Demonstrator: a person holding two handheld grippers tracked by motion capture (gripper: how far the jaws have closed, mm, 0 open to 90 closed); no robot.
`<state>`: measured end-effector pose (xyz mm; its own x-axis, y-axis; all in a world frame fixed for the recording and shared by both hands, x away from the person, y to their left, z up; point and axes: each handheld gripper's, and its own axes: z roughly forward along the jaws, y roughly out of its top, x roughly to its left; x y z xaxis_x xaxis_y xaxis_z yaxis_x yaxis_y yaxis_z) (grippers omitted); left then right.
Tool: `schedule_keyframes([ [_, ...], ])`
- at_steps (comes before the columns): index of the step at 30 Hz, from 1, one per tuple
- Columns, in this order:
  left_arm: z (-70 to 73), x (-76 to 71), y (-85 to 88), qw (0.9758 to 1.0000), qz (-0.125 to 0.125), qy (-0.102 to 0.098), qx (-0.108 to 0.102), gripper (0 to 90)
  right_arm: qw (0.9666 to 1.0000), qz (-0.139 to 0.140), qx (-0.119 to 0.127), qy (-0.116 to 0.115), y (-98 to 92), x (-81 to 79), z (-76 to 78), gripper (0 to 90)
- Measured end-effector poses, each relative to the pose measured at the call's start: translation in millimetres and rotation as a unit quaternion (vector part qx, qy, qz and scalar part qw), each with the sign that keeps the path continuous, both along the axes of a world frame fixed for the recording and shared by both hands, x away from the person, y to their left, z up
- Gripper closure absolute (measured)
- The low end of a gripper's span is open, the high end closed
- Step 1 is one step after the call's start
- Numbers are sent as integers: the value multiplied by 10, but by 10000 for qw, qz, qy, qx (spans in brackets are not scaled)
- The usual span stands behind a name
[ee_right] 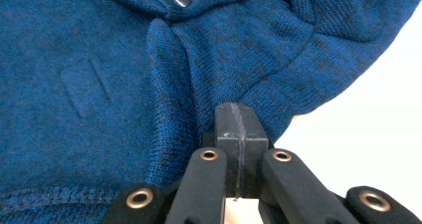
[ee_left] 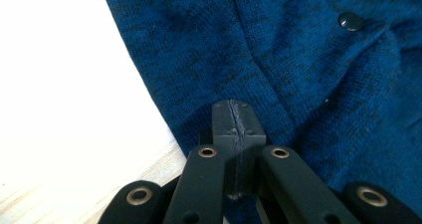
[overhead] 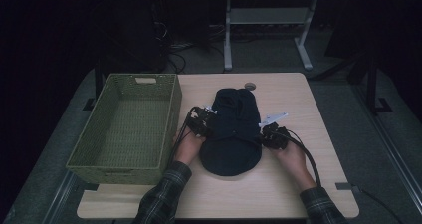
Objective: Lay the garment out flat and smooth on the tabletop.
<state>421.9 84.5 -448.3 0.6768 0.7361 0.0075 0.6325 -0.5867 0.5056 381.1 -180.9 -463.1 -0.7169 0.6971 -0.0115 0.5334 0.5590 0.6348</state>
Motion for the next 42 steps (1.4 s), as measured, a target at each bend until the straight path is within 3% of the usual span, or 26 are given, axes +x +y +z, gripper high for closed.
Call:
schedule_keyframes([
  [4, -3, -23, 12, 10000, 2, -34, 31, 900, 9999, -113, -69, 42, -62, 0, 10, 900],
  [8, -7, -46, 21, 10000, -25, -54, 6, 900, 9997, -212, 28, 151, -142, 10, 10, 900],
  [14, -5, -97, -4, 9998, -209, 31, -51, 900, 9995, -217, -116, 195, -158, -33, 31, 900],
  [21, -17, -190, -26, 9984, -398, 204, -335, 900, 9994, -160, -181, 255, -239, -173, 46, 900],
  [25, -12, -271, -55, 9973, -594, 279, -330, 900, 9992, -122, -272, 276, -272, -260, 59, 900],
  [32, -14, -499, -123, 9939, -932, 403, -434, 900, 9985, -69, -460, 279, -331, -515, 80, 900],
  [39, -20, -697, -199, 9896, -1201, 566, -558, 900, 9983, -16, -450, 358, -410, -754, 91, 900],
  [42, -23, -830, -226, 9862, -1386, 668, -618, 900, 9983, -7, -423, 393, -457, -834, 92, 900],
])
